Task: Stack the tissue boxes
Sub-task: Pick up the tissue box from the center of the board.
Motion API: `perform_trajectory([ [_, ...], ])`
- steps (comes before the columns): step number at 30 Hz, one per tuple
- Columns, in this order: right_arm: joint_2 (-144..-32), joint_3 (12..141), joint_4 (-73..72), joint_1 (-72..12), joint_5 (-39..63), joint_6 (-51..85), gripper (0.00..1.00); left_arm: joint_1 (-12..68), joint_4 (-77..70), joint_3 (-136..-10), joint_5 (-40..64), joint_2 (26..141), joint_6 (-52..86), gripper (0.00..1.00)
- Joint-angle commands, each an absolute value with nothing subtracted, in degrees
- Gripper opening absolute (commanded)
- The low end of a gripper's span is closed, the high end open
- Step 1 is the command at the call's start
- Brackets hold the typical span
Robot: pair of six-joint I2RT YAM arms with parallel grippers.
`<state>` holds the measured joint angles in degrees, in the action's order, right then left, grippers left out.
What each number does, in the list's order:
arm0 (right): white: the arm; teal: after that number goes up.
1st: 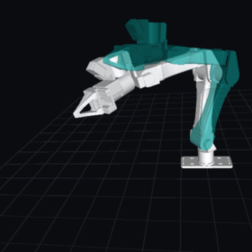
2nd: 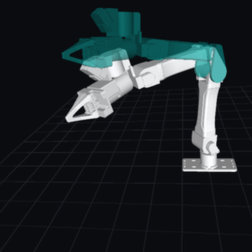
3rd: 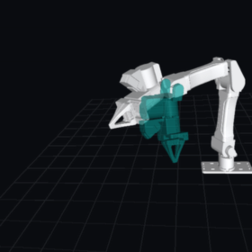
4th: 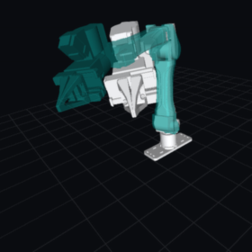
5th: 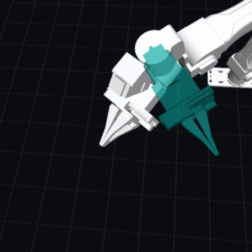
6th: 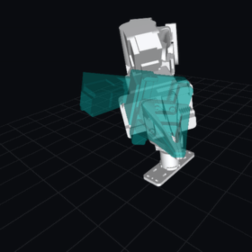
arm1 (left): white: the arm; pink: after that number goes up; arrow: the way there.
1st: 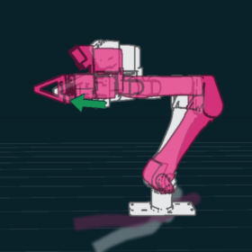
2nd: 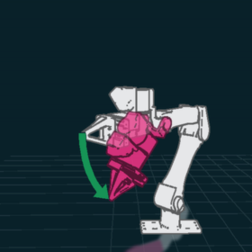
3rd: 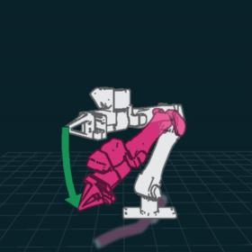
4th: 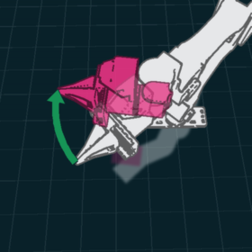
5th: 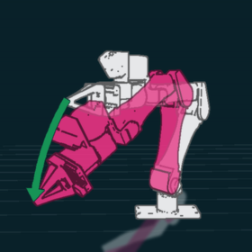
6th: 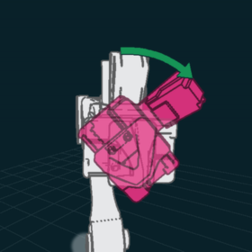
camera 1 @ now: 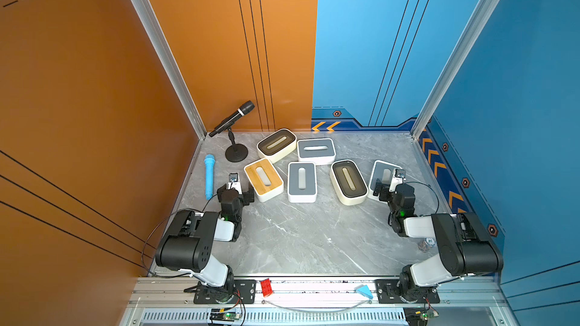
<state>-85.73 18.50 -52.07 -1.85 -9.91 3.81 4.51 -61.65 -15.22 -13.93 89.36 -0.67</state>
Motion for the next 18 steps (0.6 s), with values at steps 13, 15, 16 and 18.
perform_trajectory([
  [13,-59.0,15.6,-36.1,-9.1,-25.5,8.9,1.0,10.3,-55.6,-13.1,-32.3,70.4,-3.6,0.99],
  [15,-55.8,19.2,-25.2,-10.6,-26.2,12.5,1.0,10.9,-46.0,-17.4,-36.1,66.9,-3.0,0.98],
  [16,-54.8,20.7,-21.4,-12.2,-26.5,13.2,1.0,11.1,-39.3,-20.0,-37.2,65.3,-2.0,0.98],
  [18,-53.8,23.1,-16.6,-16.8,-28.9,12.5,1.0,11.2,-27.8,-25.2,-36.9,62.8,2.0,0.96],
])
